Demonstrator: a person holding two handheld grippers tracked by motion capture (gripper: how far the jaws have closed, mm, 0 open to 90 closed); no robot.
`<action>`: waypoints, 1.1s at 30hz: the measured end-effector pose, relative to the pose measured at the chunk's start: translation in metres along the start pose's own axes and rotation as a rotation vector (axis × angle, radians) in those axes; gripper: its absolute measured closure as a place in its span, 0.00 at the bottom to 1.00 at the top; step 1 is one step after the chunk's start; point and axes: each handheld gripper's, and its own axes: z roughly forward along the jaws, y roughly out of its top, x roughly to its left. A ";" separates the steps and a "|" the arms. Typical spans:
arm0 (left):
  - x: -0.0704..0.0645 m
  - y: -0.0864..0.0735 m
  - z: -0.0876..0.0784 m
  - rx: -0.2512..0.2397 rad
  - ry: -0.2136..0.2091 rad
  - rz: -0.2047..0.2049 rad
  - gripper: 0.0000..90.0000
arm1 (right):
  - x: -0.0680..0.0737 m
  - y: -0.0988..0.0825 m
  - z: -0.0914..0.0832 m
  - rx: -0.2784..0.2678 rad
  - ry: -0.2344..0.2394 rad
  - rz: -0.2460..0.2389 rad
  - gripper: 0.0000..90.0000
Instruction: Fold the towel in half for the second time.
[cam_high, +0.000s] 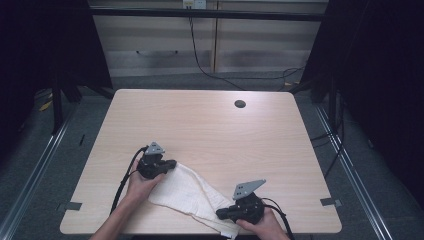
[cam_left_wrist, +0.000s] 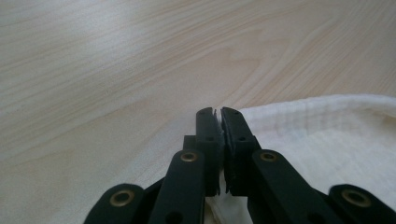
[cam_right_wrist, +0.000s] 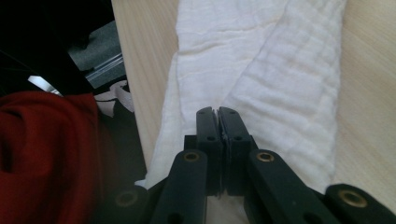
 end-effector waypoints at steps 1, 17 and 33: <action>0.000 0.000 0.000 0.000 0.000 0.000 0.96 | 0.000 0.000 0.000 0.000 0.000 0.000 0.98; -0.030 0.022 -0.048 -0.194 -0.094 0.086 0.96 | -0.043 0.016 -0.011 -0.007 -0.270 0.057 0.99; -0.061 -0.026 -0.057 -0.008 -0.127 0.250 0.96 | -0.051 0.020 -0.010 -0.016 -0.382 0.064 0.99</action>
